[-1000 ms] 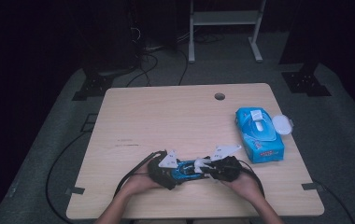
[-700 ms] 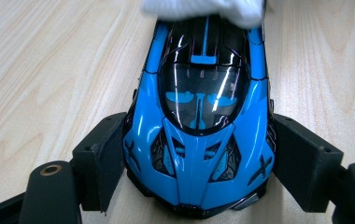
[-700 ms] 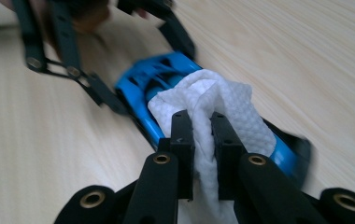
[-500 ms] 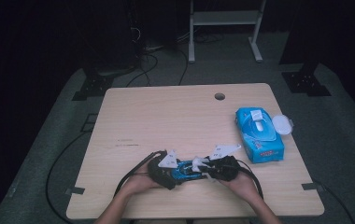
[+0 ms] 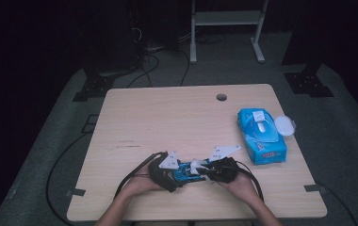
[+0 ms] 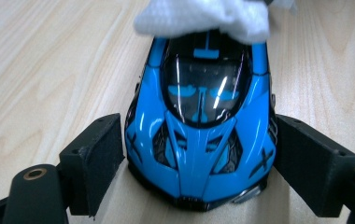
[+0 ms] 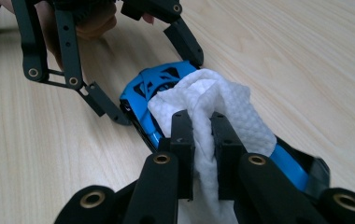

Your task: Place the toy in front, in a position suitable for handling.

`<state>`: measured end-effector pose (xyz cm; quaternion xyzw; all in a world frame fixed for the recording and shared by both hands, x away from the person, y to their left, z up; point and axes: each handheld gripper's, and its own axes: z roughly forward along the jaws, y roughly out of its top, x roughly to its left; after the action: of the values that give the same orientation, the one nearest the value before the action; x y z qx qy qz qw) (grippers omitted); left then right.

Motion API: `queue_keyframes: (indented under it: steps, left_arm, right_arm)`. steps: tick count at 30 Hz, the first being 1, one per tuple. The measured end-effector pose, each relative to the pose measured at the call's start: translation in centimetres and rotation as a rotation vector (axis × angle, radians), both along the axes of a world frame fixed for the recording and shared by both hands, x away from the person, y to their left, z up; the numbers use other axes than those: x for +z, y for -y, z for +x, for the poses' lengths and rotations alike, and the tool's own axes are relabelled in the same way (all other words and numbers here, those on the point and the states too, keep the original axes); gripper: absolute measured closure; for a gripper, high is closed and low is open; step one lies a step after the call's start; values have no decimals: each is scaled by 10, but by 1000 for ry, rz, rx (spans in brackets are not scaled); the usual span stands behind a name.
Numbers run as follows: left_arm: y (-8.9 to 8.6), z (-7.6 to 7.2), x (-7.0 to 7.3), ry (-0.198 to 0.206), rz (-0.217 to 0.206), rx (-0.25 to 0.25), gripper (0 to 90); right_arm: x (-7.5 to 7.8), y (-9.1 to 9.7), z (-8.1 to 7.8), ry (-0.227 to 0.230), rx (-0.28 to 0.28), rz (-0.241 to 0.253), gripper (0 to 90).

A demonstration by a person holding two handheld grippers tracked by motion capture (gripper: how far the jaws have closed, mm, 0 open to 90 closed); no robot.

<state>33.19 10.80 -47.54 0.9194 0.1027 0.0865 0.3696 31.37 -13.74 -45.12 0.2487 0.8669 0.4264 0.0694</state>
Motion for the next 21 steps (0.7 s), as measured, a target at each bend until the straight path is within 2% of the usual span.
queue_keyframes:
  steps: [2, 5, 6, 9, 11, 13, 15, 17, 21]
  left_arm:
    - [-1, 1, 1, -3, -3, -14, 237]
    - [0, 0, 1, 6, -2, -18, 244]
    - [0, 0, 1, 9, -1, -21, 247]
    - [1, 0, 1, 11, 3, -25, 248]
    - [1, 0, 1, 10, 1, -24, 248]
    - [0, 0, 1, 8, 0, -25, 247]
    - [-1, 1, 0, -8, -2, -17, 239]
    - [-2, 2, -1, -42, -17, -1, 191]
    - [-2, 1, 0, -15, -14, -16, 243]
  right_arm:
    - [0, 3, 1, -10, -4, 0, 816]
    - [2, 2, 1, -11, -15, -14, 816]
    - [3, -3, 0, 0, -2, -25, 817]
    - [4, -20, 0, -5, 54, -29, 818]
    - [3, -34, 1, -25, 94, -36, 818]
    - [2, -48, 2, -39, 129, -68, 818]
    - [2, -48, 5, -61, 139, -68, 819]
    - [3, -44, 9, -93, 136, -63, 820]
    - [6, -48, 11, -97, 143, -96, 821]
